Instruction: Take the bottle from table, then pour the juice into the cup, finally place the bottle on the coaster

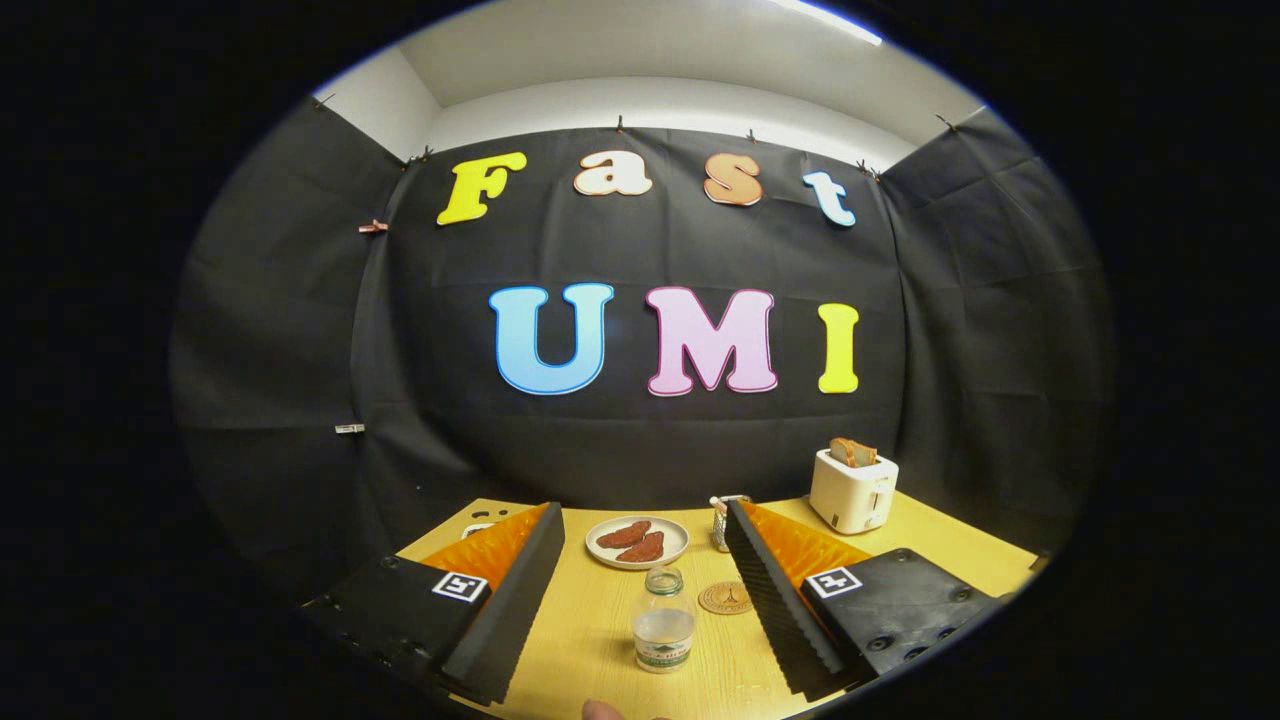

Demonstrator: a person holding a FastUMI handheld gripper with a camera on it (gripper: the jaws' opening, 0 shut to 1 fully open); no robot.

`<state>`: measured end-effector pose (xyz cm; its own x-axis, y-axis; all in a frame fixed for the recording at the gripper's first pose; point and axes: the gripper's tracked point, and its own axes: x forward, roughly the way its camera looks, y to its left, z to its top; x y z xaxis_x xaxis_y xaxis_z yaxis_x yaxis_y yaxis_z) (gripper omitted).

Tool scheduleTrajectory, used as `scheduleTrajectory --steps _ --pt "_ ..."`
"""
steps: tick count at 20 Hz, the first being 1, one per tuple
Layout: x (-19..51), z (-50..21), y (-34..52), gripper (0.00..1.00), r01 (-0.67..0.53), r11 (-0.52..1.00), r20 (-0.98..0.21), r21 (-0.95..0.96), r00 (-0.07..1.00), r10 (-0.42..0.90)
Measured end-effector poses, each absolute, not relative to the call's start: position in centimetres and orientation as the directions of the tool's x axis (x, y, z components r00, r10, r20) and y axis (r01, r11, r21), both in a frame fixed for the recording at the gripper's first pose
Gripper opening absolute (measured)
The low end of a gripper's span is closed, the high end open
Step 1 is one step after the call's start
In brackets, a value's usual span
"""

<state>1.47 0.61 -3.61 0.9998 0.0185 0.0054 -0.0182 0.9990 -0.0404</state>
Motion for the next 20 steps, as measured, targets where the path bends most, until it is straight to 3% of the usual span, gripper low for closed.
scheduleTrajectory --steps 11,20 --pt "3.2 -12.5 -1.7 0.99 0.078 0.997 -0.002 -0.023 0.997 -0.078" --pt "6.1 -22.0 -1.5 0.99 0.074 0.995 -0.070 -0.067 0.994 -0.079"
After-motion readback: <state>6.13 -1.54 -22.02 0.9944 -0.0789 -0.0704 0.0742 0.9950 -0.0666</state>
